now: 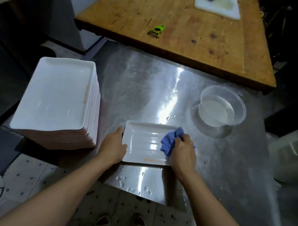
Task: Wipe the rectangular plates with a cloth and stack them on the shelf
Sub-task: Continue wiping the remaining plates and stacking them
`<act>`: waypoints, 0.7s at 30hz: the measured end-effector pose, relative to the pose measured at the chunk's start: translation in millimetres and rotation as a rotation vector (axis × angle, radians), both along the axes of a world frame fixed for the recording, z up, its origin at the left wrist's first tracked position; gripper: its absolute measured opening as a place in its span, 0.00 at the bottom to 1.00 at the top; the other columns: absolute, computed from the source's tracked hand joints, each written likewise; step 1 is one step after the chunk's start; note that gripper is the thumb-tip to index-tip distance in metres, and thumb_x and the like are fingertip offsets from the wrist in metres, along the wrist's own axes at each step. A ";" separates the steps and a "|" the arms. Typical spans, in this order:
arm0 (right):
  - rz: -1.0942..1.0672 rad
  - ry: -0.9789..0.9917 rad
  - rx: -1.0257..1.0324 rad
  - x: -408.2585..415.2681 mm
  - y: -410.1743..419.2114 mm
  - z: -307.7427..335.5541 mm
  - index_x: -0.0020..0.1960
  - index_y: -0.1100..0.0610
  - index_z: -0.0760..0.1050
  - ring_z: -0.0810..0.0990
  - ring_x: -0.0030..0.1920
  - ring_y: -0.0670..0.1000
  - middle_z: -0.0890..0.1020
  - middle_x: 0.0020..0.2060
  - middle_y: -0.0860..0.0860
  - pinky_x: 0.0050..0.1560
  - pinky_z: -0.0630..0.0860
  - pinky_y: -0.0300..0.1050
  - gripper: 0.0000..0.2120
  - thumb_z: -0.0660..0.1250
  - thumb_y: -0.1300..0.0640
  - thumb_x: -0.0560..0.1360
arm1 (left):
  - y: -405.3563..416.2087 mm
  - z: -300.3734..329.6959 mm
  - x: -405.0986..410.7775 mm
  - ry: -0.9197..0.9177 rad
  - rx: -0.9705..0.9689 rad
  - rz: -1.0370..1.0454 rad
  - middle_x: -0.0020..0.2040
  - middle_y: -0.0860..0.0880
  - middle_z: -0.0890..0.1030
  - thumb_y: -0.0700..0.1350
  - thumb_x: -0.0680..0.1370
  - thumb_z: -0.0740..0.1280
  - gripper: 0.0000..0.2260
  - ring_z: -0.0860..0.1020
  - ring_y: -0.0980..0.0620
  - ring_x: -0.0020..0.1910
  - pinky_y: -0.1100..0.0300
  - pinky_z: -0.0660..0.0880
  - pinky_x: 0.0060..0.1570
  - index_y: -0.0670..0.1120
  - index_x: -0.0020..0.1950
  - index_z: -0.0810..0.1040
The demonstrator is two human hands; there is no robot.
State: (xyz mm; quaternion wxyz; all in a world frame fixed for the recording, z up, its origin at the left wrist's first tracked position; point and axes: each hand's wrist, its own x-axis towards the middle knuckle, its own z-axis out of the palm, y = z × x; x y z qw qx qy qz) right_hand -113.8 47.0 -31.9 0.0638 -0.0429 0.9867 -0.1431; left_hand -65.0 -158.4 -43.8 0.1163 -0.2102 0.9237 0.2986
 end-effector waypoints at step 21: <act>0.358 -0.048 -0.322 -8.6 -110.5 -10.4 0.54 0.66 0.76 0.73 0.49 0.59 0.73 0.52 0.60 0.40 0.65 0.44 0.11 0.64 0.63 0.73 | -5.6 -4.7 -0.3 0.100 0.072 -0.019 0.55 0.41 0.80 0.42 0.75 0.65 0.18 0.77 0.39 0.52 0.52 0.72 0.48 0.45 0.64 0.69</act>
